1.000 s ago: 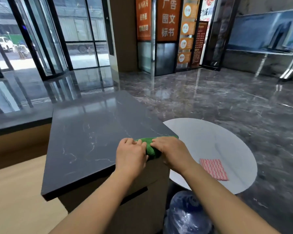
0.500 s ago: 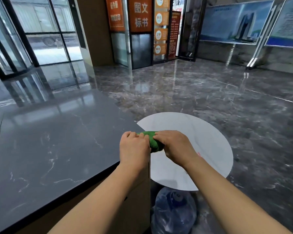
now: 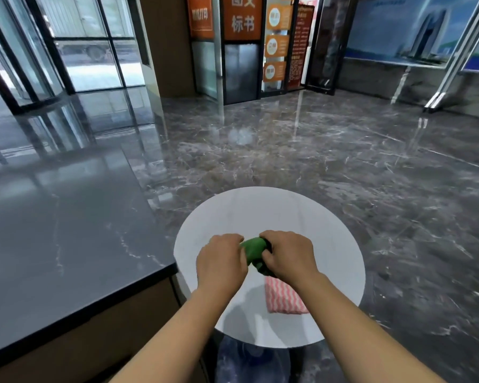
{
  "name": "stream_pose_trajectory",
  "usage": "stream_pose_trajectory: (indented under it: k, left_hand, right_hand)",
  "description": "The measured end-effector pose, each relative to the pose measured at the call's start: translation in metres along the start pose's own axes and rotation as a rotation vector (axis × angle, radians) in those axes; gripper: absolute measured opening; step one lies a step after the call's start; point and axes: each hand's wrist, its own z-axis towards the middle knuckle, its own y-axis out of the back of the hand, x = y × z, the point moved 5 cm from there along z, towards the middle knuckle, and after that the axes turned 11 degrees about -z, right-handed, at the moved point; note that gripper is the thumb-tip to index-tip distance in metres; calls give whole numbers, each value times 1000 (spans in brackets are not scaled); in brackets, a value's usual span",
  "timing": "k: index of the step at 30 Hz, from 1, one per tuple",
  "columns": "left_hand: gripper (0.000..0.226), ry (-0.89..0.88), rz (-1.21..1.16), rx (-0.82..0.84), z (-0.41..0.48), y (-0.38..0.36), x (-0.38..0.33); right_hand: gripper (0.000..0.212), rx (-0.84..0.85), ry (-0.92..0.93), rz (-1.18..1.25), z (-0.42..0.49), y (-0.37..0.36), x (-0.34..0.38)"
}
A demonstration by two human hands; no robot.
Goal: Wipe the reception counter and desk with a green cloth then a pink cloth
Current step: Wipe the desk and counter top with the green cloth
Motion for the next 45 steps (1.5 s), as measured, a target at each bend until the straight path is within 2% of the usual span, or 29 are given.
stream_pose_trajectory:
  k: [2, 4, 5, 7, 9, 12, 15, 17, 20, 22, 25, 26, 28, 32, 35, 39, 41, 45]
  left_hand:
    - [22, 405, -354, 82, -4, -27, 16]
    - [39, 857, -845, 243, -17, -61, 23]
    - [46, 1005, -1007, 315, -23, -75, 22]
    - [53, 1099, -1192, 320, -22, -98, 21]
    - [49, 1101, -1300, 222, -14, -109, 20]
    - [37, 1102, -1311, 51, -2, -118, 27]
    - [26, 1070, -1405, 23, 9, -127, 37]
    - [23, 1023, -1433, 39, 14, -133, 47]
    - [23, 965, -1391, 89, 16, -136, 60]
    - [24, 961, -1379, 147, 18, -140, 67]
    - [29, 988, -1334, 262, 16, -148, 79]
    - [29, 1007, -1312, 286, 14, -152, 83]
    - [27, 1023, -1226, 297, 11, -156, 91]
    - [18, 942, -828, 265, 5, -161, 116]
    - [23, 901, -640, 284, 2, -170, 133]
    - [27, 869, -657, 256, 17, -182, 147]
    - [36, 865, -705, 233, 27, -190, 154]
    - [63, 823, -769, 214, 45, -205, 164]
  right_hand:
    - [15, 52, -32, 13, 5, -12, -17]
    - [14, 87, -47, 20, 8, -23, -26]
    - [15, 100, -41, 18, 8, -27, -26]
    - [20, 134, -3, 22, 8, -35, -23]
    - [26, 172, 56, 54, 2, -42, -16]
    - [23, 215, 117, 112, -10, -58, -10]
    - [18, 245, 100, 240, -18, -82, -10]
    - [23, 275, -54, 438, -18, -99, -18]
    - [43, 307, -430, 780, -10, -127, -40]
    - [49, 434, -583, 1008, -1, -148, -45]
    - [33, 638, -773, 1443, 7, -173, -35]
    - [27, 679, -833, 1522, 7, -179, -31]
    - [17, 694, -874, 1507, 6, -194, -28]
    - [11, 618, -792, 1354, 1, -212, -24]
    - [18, 597, -722, 1233, 0, -225, -20]
    - [14, 567, -720, 1196, 21, -249, -20]
    - [15, 580, -708, 1201, 35, -261, -20]
    - [29, 635, -662, 1229, 55, -287, -18]
